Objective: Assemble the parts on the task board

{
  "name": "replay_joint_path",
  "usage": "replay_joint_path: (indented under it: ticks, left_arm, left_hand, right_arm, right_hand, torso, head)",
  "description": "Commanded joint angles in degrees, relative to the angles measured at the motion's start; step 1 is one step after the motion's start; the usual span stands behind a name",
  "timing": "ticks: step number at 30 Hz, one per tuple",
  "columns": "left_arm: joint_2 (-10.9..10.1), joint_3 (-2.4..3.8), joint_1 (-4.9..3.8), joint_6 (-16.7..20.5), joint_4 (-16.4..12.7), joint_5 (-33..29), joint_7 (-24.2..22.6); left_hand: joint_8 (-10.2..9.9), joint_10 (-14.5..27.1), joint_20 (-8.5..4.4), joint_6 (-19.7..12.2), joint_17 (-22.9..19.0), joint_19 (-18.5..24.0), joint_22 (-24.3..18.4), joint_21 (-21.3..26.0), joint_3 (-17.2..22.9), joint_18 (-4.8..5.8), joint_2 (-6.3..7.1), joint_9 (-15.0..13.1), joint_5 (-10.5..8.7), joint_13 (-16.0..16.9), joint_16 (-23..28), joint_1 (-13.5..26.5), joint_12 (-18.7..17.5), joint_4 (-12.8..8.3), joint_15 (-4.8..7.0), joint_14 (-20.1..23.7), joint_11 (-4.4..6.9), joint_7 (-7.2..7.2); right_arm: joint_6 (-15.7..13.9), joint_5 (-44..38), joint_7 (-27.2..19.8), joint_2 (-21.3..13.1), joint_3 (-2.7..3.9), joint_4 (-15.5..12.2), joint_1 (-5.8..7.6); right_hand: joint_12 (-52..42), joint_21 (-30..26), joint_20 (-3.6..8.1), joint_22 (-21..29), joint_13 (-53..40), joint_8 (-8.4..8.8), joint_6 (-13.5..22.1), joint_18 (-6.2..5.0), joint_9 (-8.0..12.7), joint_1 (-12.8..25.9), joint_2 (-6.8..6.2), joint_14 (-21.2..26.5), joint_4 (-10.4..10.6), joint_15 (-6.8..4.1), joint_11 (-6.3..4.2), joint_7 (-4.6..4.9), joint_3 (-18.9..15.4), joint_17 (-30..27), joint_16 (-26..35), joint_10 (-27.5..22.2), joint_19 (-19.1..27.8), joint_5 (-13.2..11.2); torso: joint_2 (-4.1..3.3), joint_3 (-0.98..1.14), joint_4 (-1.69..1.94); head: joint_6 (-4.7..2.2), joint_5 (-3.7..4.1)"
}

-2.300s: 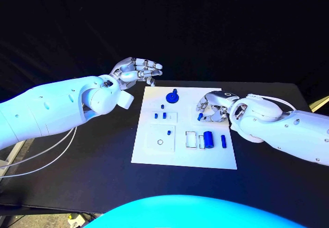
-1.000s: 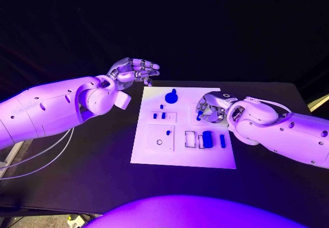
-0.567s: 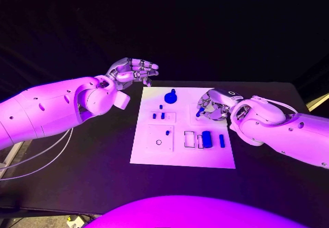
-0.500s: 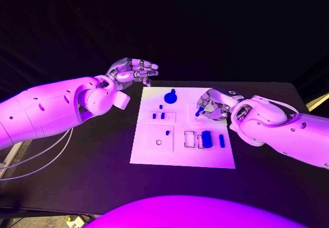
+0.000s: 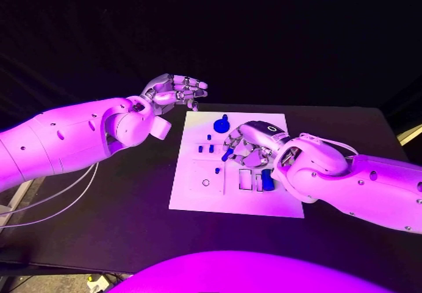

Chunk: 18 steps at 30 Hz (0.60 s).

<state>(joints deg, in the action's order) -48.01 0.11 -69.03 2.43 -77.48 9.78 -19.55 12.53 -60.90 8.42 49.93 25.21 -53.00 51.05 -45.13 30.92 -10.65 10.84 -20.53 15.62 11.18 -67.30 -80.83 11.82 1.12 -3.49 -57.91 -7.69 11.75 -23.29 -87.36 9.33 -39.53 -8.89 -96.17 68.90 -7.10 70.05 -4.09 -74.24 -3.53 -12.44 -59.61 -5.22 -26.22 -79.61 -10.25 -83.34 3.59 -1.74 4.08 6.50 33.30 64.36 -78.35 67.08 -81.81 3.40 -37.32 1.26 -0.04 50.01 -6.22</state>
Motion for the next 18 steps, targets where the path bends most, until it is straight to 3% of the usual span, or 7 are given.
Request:
replay_joint_path:
  ticks: [1,13,18]
  left_arm:
    - [0.4,0.02,-0.03,-0.3,0.1,-0.1,-0.1]
    - [0.8,0.01,-0.04,-0.4,0.1,-0.3,0.0]
    - [0.8,0.01,-0.04,-0.4,0.1,-0.3,0.1]
  left_hand:
    - [1.4,1.0,0.26,-0.7,-0.6,0.5,-0.5,1.1,-0.5,0.12,-0.78,-0.8,-0.12,0.9,0.8,0.6,0.7,0.5,0.0,0.4,-0.2,0.18]
    - [1.5,1.0,0.26,-0.7,-0.6,0.4,-0.6,1.2,-0.6,0.12,-0.87,-0.8,-0.1,0.9,0.8,0.7,0.8,0.6,0.0,0.4,-0.2,0.18]
    - [1.5,1.0,0.26,-0.7,-0.6,0.4,-0.6,1.2,-0.6,0.12,-0.87,-0.8,-0.1,0.9,0.8,0.7,0.8,0.6,0.0,0.4,-0.2,0.18]
  right_arm:
    - [0.1,-0.8,-0.6,1.8,-0.1,-0.1,-0.99]
    - [1.3,-2.3,-1.1,6.7,-0.51,2.4,-4.52]
    - [1.9,-3.4,-0.7,7.6,-0.65,3.7,-5.47]
  right_hand:
    - [-1.4,1.3,0.02,-3.2,-3.2,-3.84,-0.8,1.09,-3.6,1.4,1.87,-2.2,-1.6,-0.08,-1.48,-0.07,3.4,0.8,-0.8,5.6,-0.9,1.0]
    - [-1.3,1.1,0.01,-3.2,-3.3,-3.88,-0.6,1.07,-3.7,1.5,1.92,-2.2,-1.8,-0.06,-1.44,-0.01,3.6,0.8,-0.9,5.6,-0.9,1.2]
    - [-1.3,1.1,0.01,-3.2,-3.3,-3.88,-0.6,1.07,-3.7,1.5,1.92,-2.2,-1.8,-0.06,-1.44,-0.01,3.6,0.8,-0.9,5.6,-0.9,1.2]
  torso:
    - [-0.03,-0.09,0.05]
    - [-0.14,-0.09,0.0]
    - [-0.16,0.02,0.07]
  head:
    - [-0.01,-0.56]
    - [-0.01,-1.67]
    - [-0.01,-2.12]
